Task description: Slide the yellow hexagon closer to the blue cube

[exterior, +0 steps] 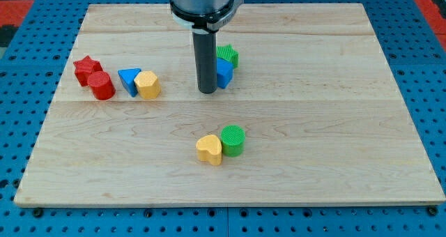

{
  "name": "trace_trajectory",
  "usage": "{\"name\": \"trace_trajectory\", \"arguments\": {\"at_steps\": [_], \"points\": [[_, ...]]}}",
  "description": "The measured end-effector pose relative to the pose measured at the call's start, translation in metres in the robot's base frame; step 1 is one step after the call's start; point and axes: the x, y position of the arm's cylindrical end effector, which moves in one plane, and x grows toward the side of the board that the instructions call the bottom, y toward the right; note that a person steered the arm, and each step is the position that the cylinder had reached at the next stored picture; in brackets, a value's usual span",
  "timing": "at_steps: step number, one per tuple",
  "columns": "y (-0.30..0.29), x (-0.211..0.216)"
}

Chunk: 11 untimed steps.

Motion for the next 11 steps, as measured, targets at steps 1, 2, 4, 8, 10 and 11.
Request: {"name": "trace_trajectory", "arguments": {"at_steps": [1,2,4,8,10,11], "points": [[-0.002,0.001],[-0.022,0.025],[-0.127,0.032],[-0.112,0.013],[-0.155,0.006],[-0.155,-0.012]]}}
